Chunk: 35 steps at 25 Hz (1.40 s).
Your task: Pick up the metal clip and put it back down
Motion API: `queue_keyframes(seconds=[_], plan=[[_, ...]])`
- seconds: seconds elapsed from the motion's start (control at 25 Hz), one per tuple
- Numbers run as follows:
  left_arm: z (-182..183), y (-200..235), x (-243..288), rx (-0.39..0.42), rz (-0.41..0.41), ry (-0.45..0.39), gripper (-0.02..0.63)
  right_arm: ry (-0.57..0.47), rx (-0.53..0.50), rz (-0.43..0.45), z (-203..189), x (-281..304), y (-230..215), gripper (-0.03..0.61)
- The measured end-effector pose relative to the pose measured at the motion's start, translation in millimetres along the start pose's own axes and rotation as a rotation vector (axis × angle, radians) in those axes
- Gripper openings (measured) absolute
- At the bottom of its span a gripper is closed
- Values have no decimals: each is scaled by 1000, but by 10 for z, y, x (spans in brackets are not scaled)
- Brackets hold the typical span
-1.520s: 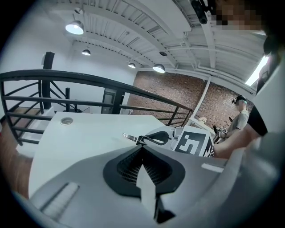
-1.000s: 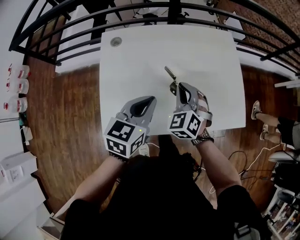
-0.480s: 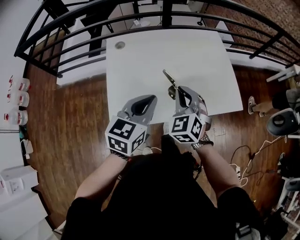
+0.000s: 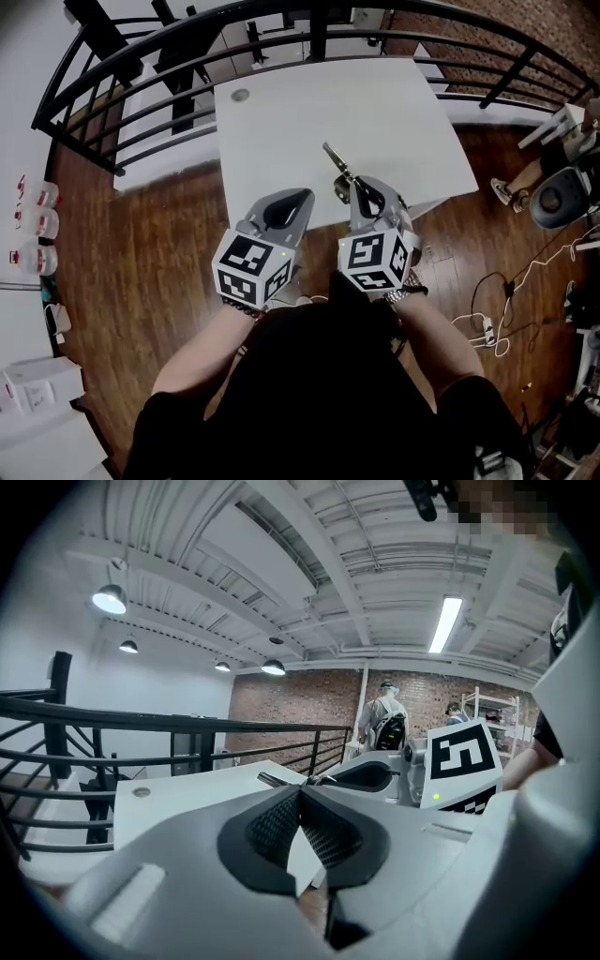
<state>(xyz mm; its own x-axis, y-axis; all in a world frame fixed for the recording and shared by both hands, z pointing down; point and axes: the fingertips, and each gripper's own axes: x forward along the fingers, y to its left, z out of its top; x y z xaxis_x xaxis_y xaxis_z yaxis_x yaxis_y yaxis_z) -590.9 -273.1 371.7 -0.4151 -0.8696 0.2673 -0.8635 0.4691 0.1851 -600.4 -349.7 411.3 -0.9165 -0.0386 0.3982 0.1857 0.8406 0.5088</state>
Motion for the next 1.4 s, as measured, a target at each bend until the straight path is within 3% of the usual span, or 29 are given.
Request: queue_keyframes(seconds=[0.52, 1.4], plan=[[99, -322, -249, -5, -13, -25, 15, -25, 4, 3, 180, -572, 9, -5], [90, -840, 100, -16, 49, -2, 15, -81, 19, 54, -177, -855, -403, -5]])
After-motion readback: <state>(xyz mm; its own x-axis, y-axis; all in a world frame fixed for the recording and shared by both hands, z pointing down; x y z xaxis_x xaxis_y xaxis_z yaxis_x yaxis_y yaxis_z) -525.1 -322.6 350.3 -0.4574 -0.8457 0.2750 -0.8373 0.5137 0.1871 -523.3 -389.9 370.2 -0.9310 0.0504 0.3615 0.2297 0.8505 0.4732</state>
